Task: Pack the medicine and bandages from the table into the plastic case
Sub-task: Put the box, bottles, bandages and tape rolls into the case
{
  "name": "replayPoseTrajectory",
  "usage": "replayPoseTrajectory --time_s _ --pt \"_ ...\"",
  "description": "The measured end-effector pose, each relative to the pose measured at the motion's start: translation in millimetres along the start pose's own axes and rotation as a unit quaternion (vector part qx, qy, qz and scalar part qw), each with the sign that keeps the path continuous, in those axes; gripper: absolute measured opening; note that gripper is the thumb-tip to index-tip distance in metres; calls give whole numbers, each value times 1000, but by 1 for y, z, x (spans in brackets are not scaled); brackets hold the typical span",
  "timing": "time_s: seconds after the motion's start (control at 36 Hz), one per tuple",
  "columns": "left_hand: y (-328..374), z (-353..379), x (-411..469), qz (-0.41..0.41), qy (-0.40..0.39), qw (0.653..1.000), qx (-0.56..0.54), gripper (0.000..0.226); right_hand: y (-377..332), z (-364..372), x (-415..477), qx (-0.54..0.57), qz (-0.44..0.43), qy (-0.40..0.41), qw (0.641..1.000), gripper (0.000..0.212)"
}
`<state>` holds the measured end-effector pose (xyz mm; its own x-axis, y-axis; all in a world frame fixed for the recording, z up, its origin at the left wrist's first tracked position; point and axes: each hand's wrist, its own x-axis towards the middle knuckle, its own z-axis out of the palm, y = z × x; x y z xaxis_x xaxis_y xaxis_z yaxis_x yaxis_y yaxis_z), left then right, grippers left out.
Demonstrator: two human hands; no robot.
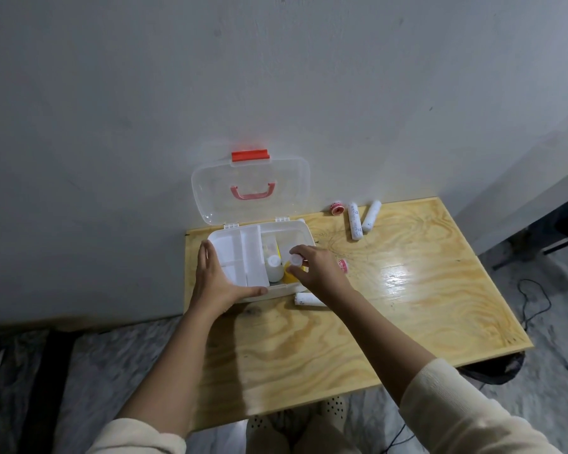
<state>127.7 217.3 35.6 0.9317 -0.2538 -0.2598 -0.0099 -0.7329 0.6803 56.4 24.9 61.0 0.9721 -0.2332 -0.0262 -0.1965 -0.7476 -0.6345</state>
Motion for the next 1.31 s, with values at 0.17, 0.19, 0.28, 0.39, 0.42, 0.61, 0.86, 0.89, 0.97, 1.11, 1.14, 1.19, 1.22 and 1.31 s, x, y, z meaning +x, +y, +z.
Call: replayPoseTrajectory --time_s 0.17,0.19,0.28,0.39,0.42,0.61,0.86,0.89,0.97,1.11,1.14,1.19,1.22,1.31 --pt "1 1 0 9 13 1000 -12 150 4 -3 0 22 2 -23 1000 39" --pt "1 1 0 10 14 1000 -11 149 5 -3 -1 24 0 -24 999 40" --pt "1 1 1 7 11 1000 -10 149 6 -2 -2 26 -5 -21 999 41" --pt "1 1 1 5 11 1000 -11 150 6 -1 0 28 -8 -20 999 42" --pt "1 1 1 4 12 1000 -11 150 7 -1 0 27 -8 -21 999 42" --pt "1 1 -1 9 22 1000 -15 148 10 -8 -4 53 -44 52 996 32" --pt "-1 3 -1 8 29 999 -21 147 77 -38 38 147 180 281 931 34" --pt "-1 4 0 4 30 999 -21 147 90 -39 47 138 215 265 930 42" --pt "-2 5 0 3 34 999 -17 148 122 -37 69 117 289 213 926 64" --pt "-3 9 3 -3 32 999 -4 150 143 -28 96 97 315 150 932 71" --pt "-4 9 3 -4 33 999 -3 150 145 -26 101 93 314 143 934 71" --pt "-5 10 4 -7 31 999 -3 151 146 -21 107 91 312 133 936 70" --pt "-6 10 4 -9 29 1000 -3 151 147 -19 107 82 308 131 939 68" --pt "-6 9 4 -9 29 1000 0 151 151 -16 103 26 276 146 950 57"
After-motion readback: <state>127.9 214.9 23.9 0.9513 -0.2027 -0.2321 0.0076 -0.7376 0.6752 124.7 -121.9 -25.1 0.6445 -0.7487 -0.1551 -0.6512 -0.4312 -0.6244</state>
